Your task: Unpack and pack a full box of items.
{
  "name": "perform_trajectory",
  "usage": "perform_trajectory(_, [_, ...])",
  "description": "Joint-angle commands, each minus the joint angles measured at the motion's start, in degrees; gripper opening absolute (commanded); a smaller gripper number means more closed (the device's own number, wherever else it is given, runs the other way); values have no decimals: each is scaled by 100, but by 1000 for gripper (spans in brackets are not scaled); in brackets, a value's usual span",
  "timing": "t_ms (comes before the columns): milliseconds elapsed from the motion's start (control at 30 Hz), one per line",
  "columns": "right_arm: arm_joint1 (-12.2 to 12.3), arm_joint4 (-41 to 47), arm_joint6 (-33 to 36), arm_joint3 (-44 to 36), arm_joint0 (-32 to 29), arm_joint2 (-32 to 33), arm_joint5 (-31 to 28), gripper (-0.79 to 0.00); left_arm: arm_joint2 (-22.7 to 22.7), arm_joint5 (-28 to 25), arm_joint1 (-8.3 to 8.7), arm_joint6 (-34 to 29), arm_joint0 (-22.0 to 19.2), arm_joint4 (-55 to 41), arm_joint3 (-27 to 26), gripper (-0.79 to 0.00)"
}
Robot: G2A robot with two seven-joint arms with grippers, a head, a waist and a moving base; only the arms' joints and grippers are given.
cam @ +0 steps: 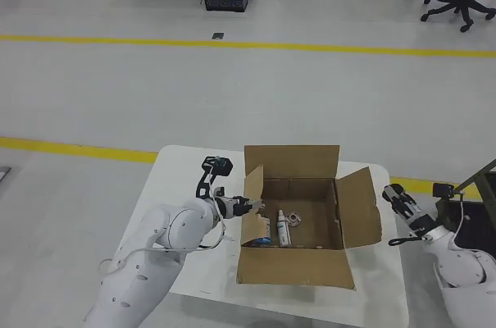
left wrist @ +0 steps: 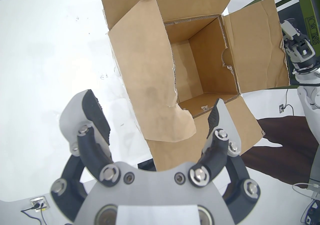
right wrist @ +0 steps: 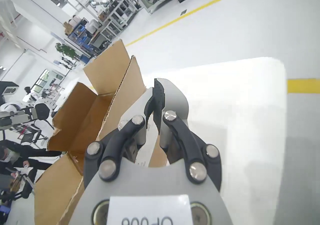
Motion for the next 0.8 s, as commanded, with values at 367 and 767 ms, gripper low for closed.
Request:
perform_trajectory(367, [-130,5,464,-131,335,-929,-708,-785,0,0,0,0,0,0,0,0])
perform_trajectory(767, [-202,-523,1130,-62,741,-1632,-462,-785,0,0,0,0,0,0,0,0])
